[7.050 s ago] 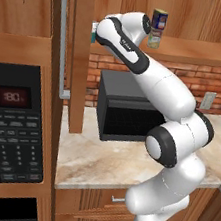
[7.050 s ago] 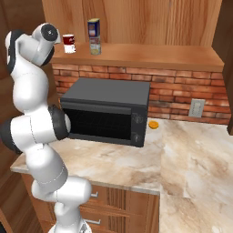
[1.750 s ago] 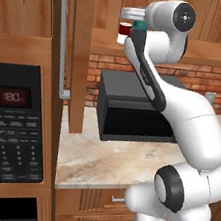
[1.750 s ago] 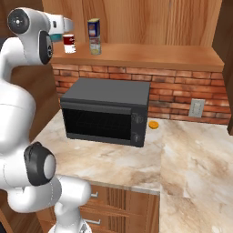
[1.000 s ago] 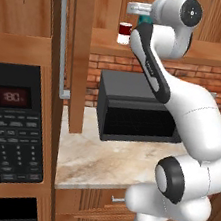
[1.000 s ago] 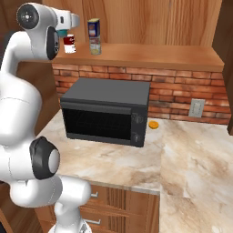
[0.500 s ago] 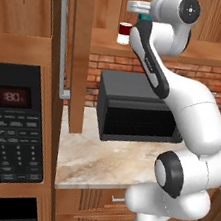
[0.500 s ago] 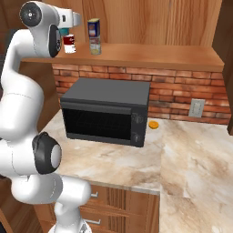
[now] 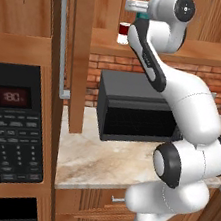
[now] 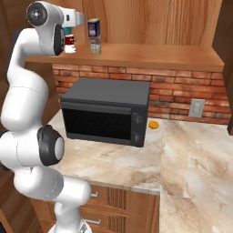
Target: Stack two cans on top of the other two cans in the cabinet.
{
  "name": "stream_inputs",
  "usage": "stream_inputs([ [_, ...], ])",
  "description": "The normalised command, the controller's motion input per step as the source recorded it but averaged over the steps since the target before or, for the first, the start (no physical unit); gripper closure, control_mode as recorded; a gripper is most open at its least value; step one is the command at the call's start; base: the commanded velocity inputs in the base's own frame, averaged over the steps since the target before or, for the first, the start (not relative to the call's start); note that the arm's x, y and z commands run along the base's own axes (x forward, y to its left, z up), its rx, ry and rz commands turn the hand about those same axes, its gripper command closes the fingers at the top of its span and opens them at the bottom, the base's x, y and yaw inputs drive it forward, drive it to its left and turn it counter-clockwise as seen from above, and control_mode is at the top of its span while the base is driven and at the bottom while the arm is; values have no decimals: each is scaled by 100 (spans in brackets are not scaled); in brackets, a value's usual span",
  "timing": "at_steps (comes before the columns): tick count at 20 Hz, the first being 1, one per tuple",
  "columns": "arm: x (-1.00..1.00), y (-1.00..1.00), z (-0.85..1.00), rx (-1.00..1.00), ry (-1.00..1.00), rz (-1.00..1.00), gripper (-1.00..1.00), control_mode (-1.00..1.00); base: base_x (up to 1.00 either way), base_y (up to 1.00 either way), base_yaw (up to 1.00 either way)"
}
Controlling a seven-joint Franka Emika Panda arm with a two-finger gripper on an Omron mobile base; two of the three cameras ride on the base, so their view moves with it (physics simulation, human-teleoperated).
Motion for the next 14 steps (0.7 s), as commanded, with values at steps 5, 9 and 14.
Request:
stream_inputs([
  [5,17,0,0,0,0,0,100,-100,0,0,0],
  [9,7,0,0,0,0,0,100,-100,0,0,0],
  [14,1,0,-1,0,0,0,100,-100,0,0,0],
])
